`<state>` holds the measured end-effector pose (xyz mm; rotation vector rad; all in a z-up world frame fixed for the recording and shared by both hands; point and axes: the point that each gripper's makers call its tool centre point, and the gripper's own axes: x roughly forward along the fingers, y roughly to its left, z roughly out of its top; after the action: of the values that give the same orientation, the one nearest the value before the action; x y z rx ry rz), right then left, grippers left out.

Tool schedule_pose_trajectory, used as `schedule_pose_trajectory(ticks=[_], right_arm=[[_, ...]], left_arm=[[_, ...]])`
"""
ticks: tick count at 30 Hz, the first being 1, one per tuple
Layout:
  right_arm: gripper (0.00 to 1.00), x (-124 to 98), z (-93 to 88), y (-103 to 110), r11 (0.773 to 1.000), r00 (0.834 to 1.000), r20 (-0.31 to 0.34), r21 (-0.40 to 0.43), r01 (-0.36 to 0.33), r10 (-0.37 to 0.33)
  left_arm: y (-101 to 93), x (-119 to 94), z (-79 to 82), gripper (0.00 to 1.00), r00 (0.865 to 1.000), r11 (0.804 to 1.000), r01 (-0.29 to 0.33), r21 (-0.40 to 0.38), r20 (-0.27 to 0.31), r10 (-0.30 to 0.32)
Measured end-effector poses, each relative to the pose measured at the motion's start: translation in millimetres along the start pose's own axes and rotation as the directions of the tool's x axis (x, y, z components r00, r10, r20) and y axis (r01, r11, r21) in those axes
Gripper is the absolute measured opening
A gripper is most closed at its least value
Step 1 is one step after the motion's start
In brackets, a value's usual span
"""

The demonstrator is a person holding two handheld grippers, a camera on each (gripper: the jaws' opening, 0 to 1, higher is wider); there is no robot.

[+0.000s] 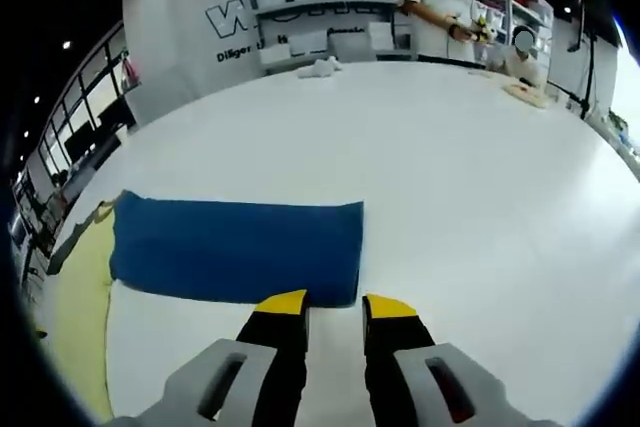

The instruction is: Fold the garment on the visible template until the final outline fits inside the template.

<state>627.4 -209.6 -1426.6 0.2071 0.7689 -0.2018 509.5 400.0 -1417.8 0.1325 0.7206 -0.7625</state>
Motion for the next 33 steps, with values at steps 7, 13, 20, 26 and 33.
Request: schedule_pose_trajectory(ticks=[7,13,20,26,33], right_arm=[[0.11,2.9,2.0,-4.4,0.997,1.000,0.017,0.070,0.021,-0.022],[0.04,10.7,3.5,-1.4,0.997,1.000,0.023,0.074,0.016,-0.018],[0.00,10.2,4.1,-3.1,0.995,1.000,0.017,0.095,0.013,-0.015],[0.00,-1.5,30.1,2.4,0.997,0.994,0.112,0.079,-0.002,-0.007],[0.00,-11.7,79.0,25.8,0.998,0.971,0.237,0.039,-0.053,0.043]], left_arm=[[0.6,0.2,0.7,0.46,1.000,1.000,-0.006,-0.002,-0.002,0.006],[-0.5,0.5,0.5,0.46,1.000,1.000,-0.009,-0.003,-0.003,0.009],[0.0,-2.9,1.5,0.45,1.000,1.000,-0.016,0.002,-0.003,0.016],[0.6,-2.3,3.4,0.45,1.000,1.000,-0.019,0.002,0.006,0.019],[-1.2,-2.4,7.2,0.45,1.000,1.000,-0.016,0.005,0.024,0.016]])
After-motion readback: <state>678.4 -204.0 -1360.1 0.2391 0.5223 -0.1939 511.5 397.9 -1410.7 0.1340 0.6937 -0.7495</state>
